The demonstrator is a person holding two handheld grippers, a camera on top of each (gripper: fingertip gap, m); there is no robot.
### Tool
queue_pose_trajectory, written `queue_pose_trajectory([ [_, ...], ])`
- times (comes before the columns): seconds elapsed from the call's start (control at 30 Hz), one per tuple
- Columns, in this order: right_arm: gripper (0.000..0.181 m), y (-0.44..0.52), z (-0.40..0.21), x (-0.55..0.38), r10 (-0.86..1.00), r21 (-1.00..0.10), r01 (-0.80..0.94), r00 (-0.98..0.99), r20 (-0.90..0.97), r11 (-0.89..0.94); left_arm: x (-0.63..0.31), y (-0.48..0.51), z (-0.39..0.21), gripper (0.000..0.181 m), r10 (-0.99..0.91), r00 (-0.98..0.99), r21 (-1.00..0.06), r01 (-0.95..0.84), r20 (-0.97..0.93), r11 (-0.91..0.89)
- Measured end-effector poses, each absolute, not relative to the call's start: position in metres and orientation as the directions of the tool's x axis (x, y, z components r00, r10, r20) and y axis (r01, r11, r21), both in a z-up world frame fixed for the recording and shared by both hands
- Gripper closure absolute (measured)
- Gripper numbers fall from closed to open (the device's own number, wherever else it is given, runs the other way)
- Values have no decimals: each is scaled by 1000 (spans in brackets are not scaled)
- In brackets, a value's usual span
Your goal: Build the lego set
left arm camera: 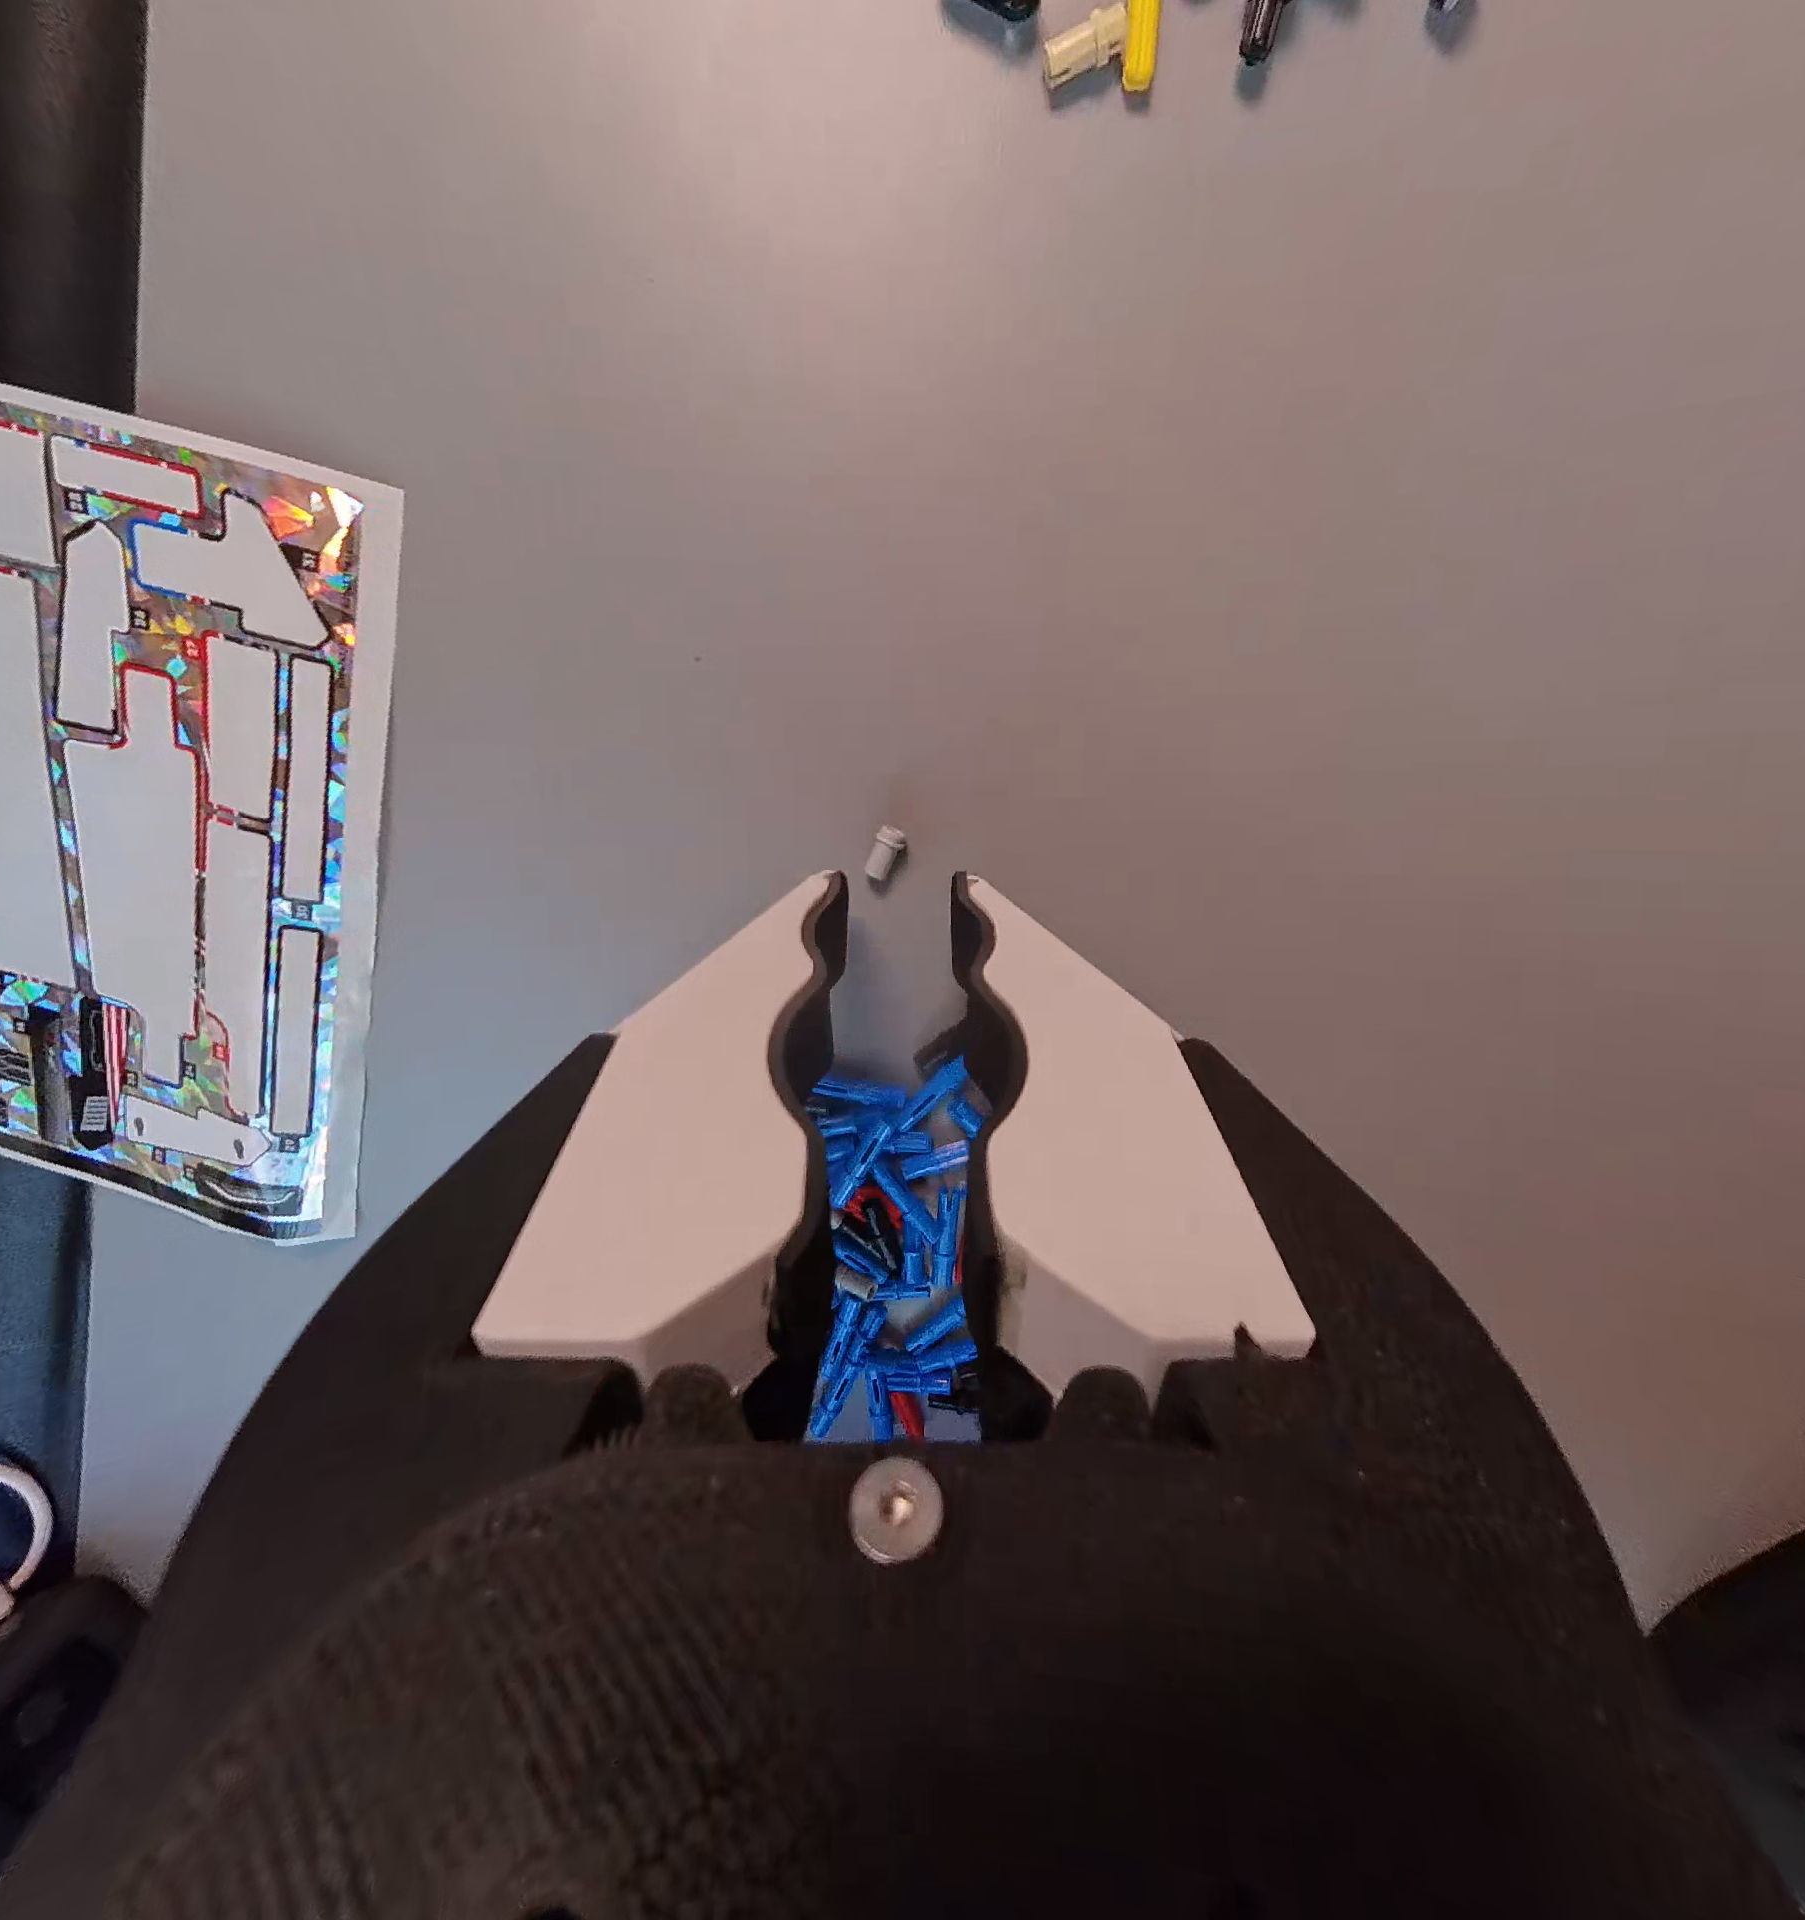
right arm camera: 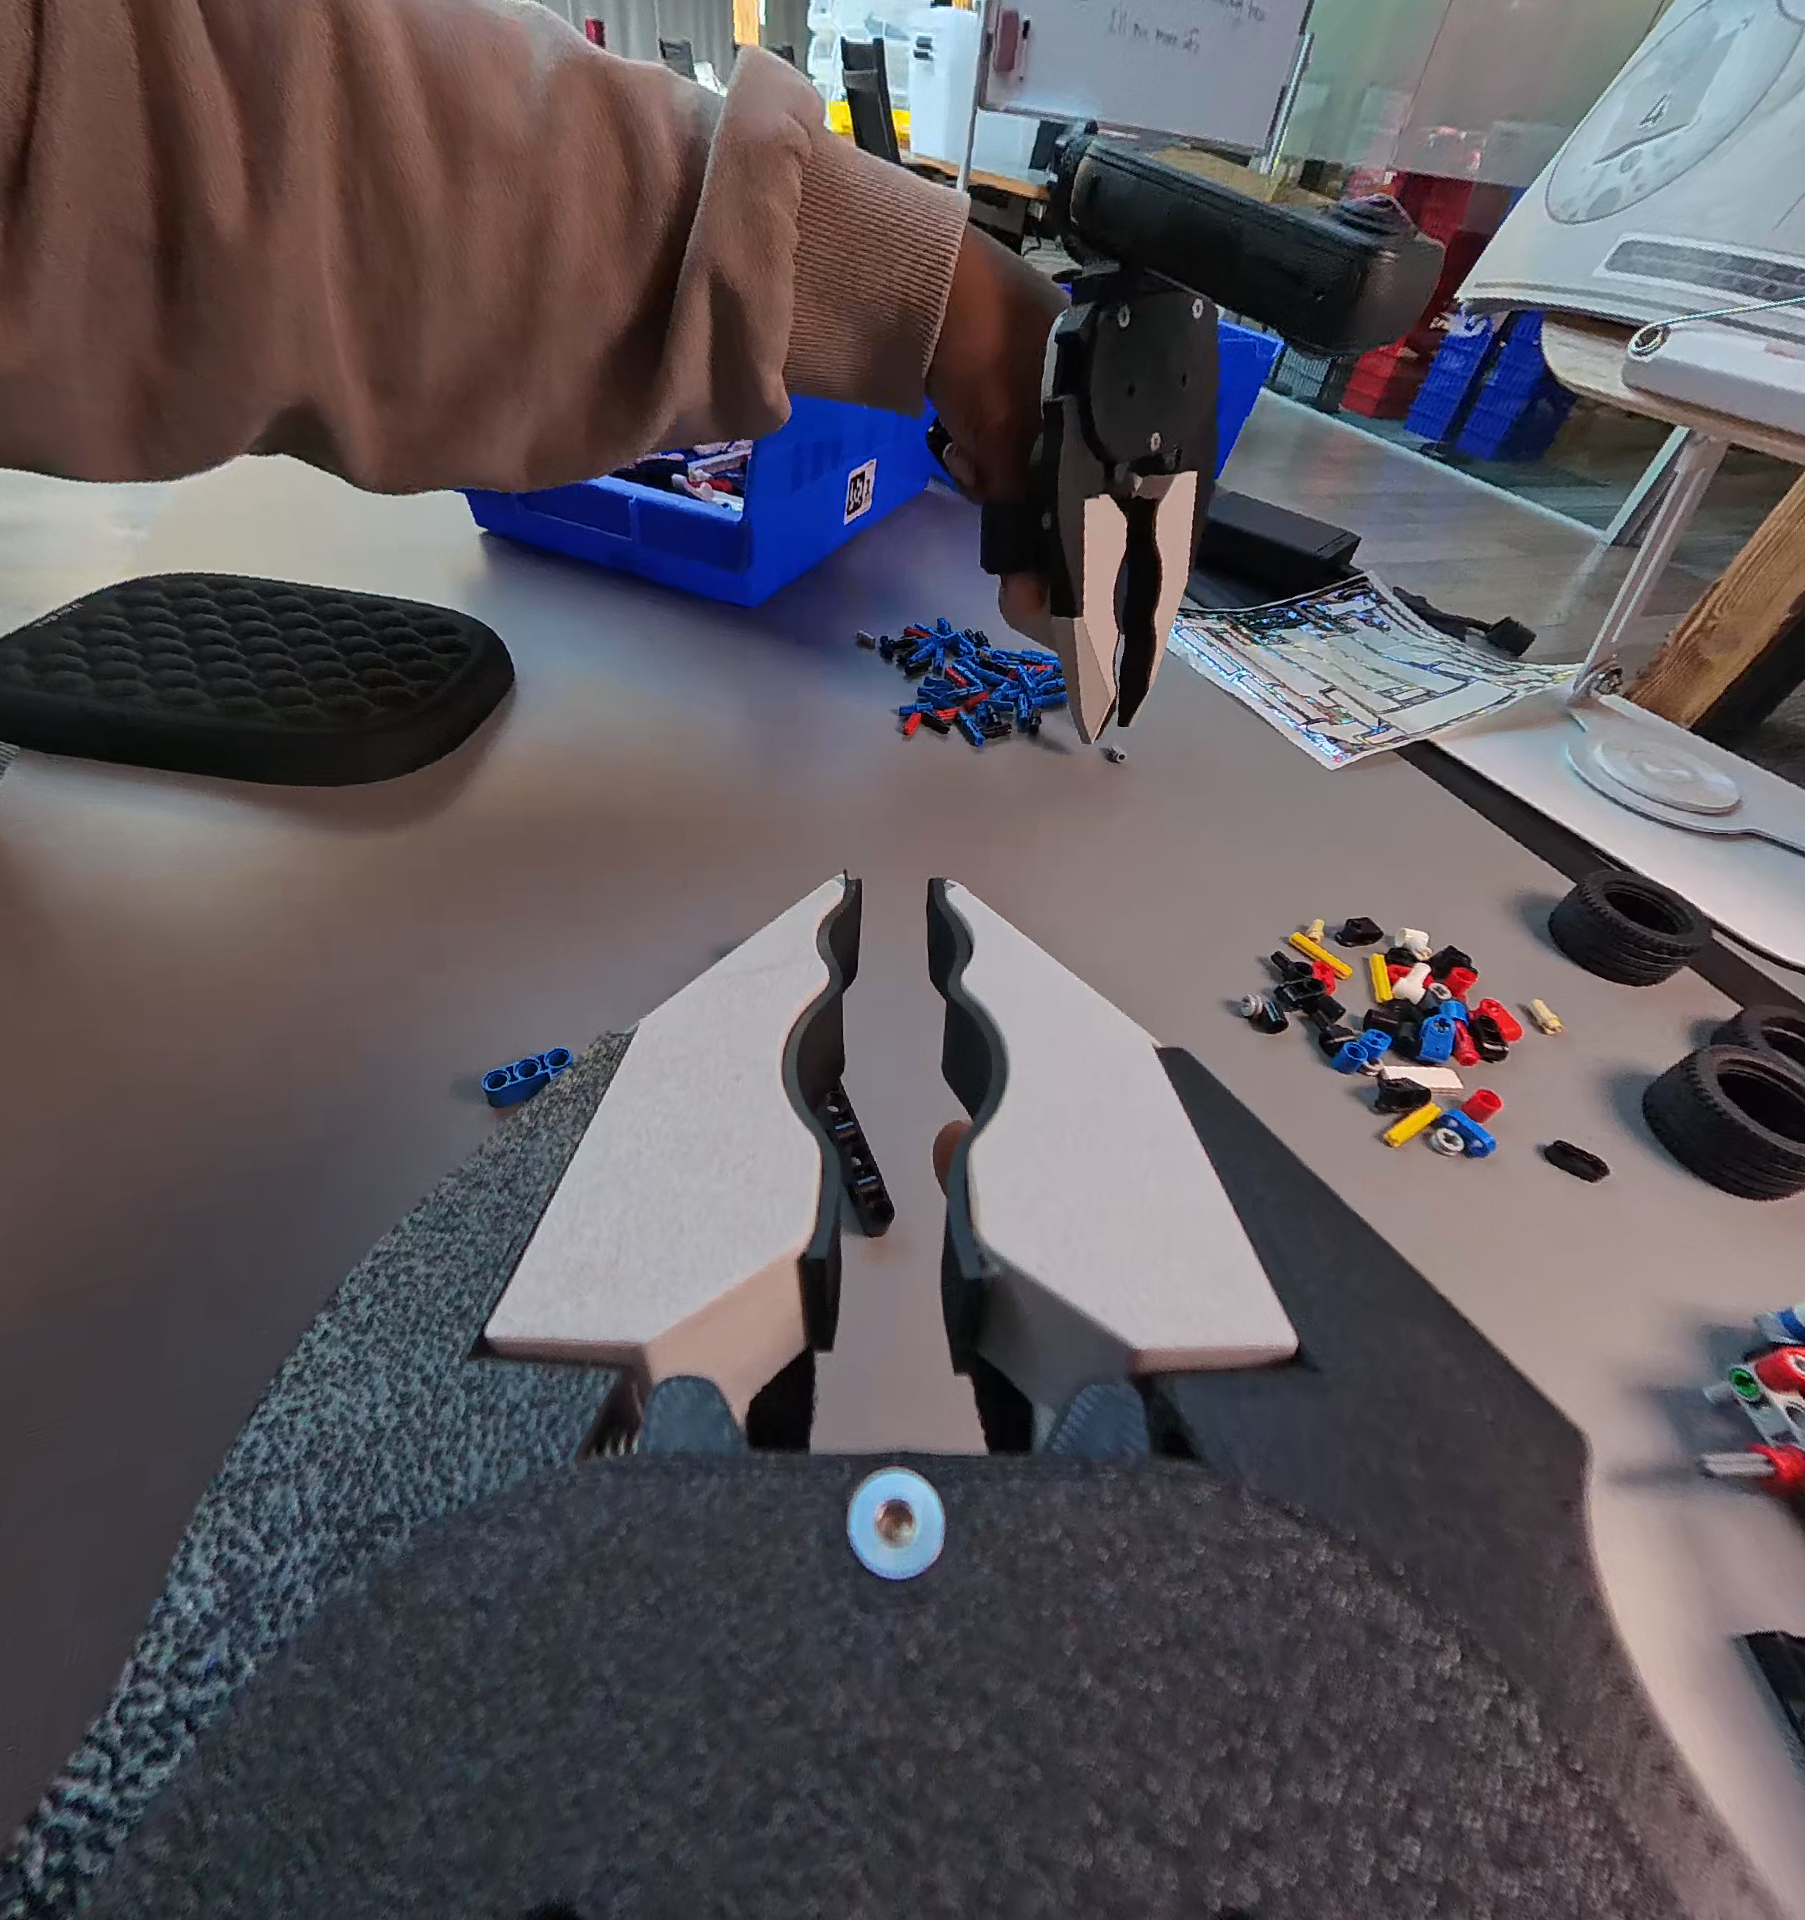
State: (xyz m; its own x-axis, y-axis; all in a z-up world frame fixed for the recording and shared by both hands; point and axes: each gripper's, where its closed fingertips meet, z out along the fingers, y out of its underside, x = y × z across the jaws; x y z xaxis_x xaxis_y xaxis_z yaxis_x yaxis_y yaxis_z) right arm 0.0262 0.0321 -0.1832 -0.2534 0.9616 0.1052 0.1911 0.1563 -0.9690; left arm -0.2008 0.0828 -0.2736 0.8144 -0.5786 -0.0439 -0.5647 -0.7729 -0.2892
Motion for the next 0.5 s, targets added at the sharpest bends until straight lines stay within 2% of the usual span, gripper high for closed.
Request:
queue_pose_trajectory([
  [0.33, 170, 33, -181, 27, 961, -969, 186, -251, 113, 163, -199, 87, -282, 178, -593, 804, -267, -581, -40, -769],
  [0.5, 170, 32, -181, 27, 961, -969, 186, -253, 115, 165, -199, 88, -282, 178, -587, 808, -272, -575, -41, -772],
])
